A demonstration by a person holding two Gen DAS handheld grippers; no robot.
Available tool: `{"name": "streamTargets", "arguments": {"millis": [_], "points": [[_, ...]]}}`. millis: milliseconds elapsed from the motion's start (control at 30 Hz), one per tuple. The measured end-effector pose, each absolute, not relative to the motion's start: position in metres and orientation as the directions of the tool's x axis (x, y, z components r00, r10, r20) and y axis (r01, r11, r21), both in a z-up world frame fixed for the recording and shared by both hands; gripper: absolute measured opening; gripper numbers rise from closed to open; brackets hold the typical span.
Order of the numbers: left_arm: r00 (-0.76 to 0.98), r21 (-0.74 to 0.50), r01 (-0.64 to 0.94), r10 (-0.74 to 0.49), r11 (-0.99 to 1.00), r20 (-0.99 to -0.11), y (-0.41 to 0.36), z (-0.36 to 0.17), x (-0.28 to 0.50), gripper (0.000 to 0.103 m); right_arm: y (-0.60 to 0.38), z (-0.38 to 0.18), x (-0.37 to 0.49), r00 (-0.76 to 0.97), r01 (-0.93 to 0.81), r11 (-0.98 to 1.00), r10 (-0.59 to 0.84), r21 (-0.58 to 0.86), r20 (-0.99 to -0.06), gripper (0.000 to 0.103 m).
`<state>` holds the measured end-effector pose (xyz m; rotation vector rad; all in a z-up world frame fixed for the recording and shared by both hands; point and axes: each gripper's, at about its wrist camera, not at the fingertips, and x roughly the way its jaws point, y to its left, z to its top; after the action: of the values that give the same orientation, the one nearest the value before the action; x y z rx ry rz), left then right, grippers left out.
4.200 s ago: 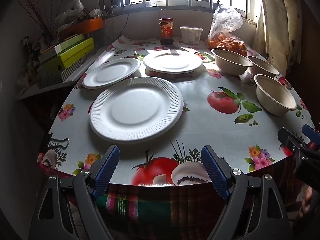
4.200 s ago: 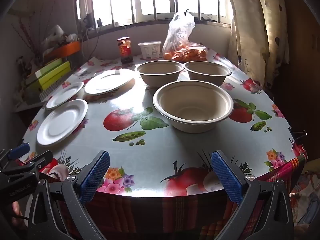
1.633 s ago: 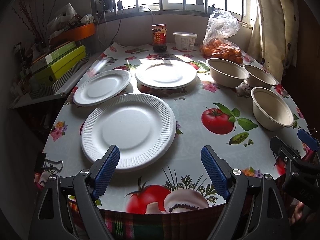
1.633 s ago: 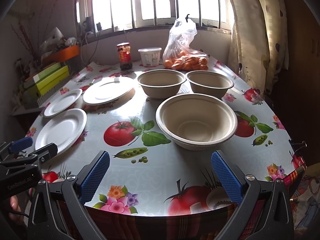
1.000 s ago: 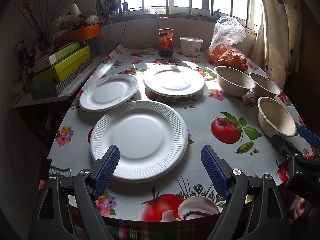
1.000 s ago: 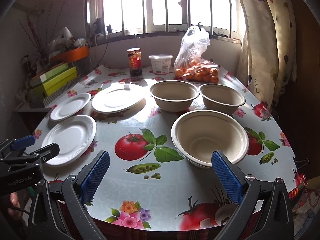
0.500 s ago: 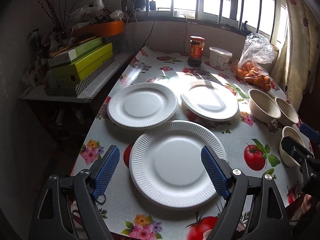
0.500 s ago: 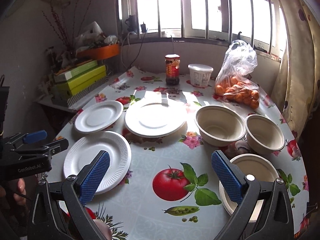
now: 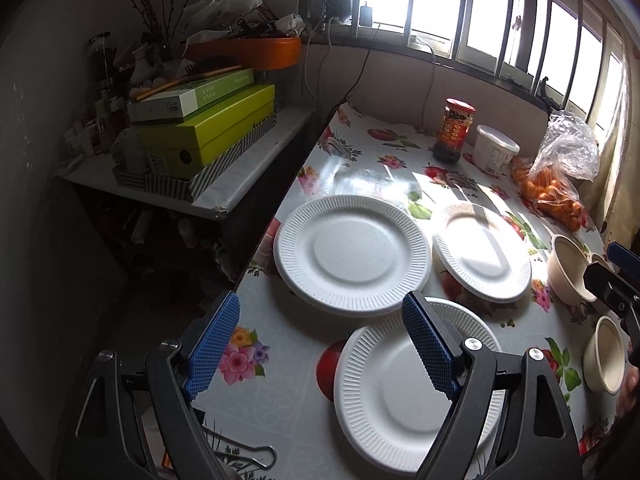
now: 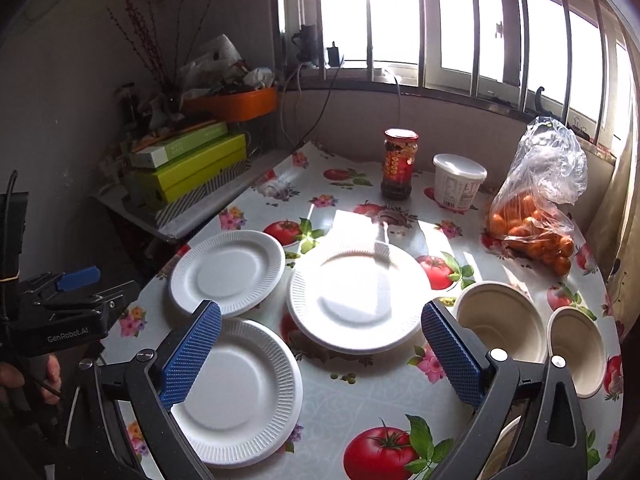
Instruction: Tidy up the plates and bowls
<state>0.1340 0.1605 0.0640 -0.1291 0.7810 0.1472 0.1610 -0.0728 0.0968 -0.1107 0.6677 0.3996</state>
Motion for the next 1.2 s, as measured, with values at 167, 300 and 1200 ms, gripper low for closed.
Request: {"name": "streamTargets", "arguments": {"millis": [167,300,1200], "points": [[0.684,-0.077,-0.202,0.085,0.976,-0.725,0.183,0.058,0.150,0.080,-0.047,0.095,0.192,0.663,-0.457,0.889,0.363,0.029,-0.655,0.096],[0.659,-0.102,-0.217,0.068,0.971,-0.749,0.196,0.048,0.163,0.076,-0.027,0.087,0.215,0.636,-0.498,0.867,0.376,0.014,-0.674,0.091],[0.550,-0.213,-0.244,-0.046,0.946,-0.834,0.224,-0.007,0.230,0.049,0.027,0.002,0.323,0.375,-0.538,0.825,0.420,0.175,-0.827,0.052]]}}
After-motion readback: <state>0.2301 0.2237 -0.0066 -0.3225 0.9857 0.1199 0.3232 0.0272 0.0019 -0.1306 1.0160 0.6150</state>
